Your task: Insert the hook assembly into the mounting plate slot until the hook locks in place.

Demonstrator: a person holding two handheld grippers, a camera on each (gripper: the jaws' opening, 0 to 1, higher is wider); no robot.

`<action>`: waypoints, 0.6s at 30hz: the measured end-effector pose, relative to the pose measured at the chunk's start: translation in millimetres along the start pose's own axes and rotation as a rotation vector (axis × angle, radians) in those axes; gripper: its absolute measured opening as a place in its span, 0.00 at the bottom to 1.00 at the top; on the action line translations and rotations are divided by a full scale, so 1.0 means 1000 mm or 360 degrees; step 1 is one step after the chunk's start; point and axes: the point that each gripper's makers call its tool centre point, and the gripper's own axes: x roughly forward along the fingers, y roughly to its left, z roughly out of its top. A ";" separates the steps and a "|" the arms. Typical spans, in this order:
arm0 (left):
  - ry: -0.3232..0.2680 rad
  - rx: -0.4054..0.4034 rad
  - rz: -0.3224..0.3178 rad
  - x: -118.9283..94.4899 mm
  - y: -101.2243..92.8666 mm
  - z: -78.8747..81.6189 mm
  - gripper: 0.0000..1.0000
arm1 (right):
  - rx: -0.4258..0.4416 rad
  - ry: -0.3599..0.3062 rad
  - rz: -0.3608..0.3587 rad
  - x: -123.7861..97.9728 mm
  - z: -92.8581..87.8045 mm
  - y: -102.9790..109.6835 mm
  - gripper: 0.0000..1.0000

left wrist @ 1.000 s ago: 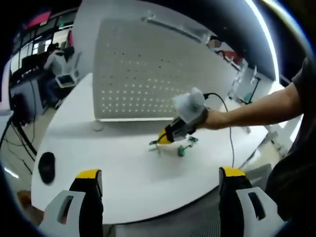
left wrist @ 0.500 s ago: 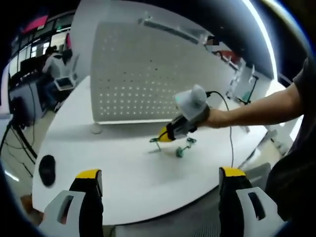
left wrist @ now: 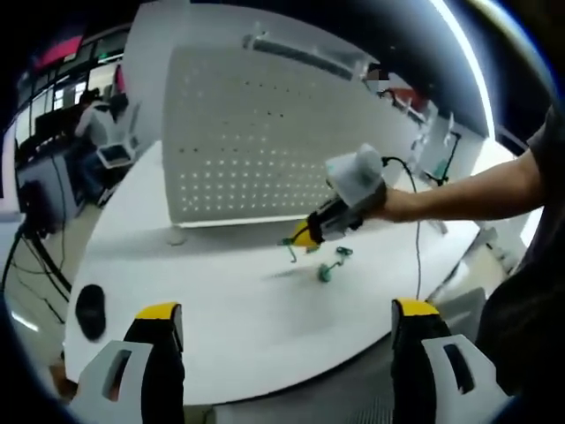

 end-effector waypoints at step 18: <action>-0.0104 0.0048 0.0007 0.001 0.012 0.016 0.98 | 0.0160 -0.0171 0.0003 -0.040 0.015 0.000 0.00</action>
